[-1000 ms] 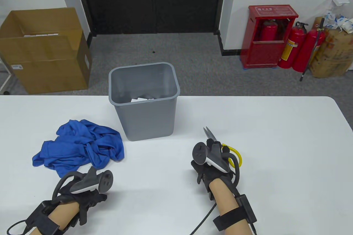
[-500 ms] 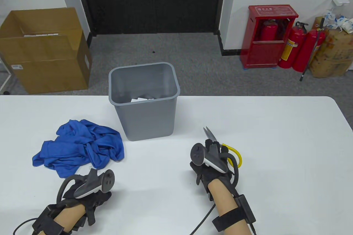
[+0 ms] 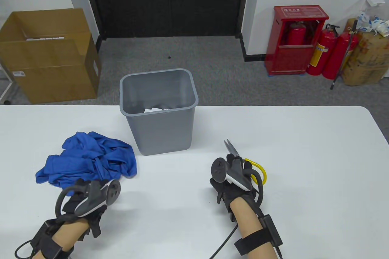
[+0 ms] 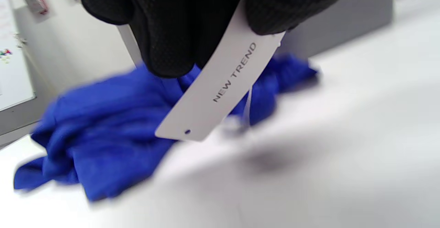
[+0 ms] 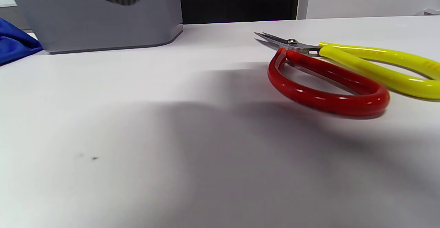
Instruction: Cut off the clothing tag with scissors
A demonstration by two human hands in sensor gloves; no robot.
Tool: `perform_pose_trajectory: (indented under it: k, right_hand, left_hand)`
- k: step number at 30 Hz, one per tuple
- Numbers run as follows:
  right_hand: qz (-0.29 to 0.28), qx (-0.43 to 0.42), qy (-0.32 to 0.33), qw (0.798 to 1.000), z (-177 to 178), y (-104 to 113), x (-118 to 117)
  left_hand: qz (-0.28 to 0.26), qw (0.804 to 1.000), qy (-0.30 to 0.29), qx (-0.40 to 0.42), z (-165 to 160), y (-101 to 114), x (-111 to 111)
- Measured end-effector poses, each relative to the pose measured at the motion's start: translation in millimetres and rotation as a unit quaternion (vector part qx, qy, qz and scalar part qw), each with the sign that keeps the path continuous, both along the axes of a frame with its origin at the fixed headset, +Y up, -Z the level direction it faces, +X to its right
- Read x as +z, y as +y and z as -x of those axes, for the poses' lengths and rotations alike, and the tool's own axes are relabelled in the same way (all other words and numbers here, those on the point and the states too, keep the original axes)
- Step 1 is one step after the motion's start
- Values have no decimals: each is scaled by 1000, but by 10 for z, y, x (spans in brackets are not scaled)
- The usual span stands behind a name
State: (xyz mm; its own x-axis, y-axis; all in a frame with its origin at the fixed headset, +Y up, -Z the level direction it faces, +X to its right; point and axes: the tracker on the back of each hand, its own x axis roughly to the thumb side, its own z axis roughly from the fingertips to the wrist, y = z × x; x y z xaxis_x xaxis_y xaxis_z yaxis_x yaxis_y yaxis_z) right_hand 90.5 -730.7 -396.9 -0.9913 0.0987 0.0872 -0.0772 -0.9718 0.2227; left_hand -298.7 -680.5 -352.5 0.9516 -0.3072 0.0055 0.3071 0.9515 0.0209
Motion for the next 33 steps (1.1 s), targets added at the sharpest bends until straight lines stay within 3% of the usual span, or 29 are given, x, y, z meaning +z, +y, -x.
perform_pose_trajectory:
  k: [3, 7, 12, 15, 18, 23, 28, 33]
  right_hand:
    - [3, -7, 0, 1000, -8, -5, 0]
    - [3, -17, -3, 1000, -30, -7, 0]
    - [8, -10, -6, 1000, -45, -50, -6]
    - [11, 5, -1, 1000, -24, -66, -5]
    - [6, -1, 3, 1000, -10, -25, 0]
    - [1, -44, -13, 999, -94, 45, -6]
    - [5, -63, -29, 998, -181, 42, -23]
    - [4, -67, -28, 997, -183, 39, -26]
  left_hand:
    - [-75, 995, 28, 51, 20, 659, -164]
    - [-126, 982, 36, 136, -78, 1398, -399]
    - [-159, 966, 4, 206, -357, 1957, -734]
    - [-183, 961, 2, 208, -533, 2053, -937]
    - [-177, 953, -16, 246, -682, 1984, -1170]
    - [-87, 970, -9, 229, -867, 1648, -1506]
    - [-70, 972, -21, 222, -928, 1502, -1583]
    - [-83, 971, -37, 222, -890, 1569, -1488]
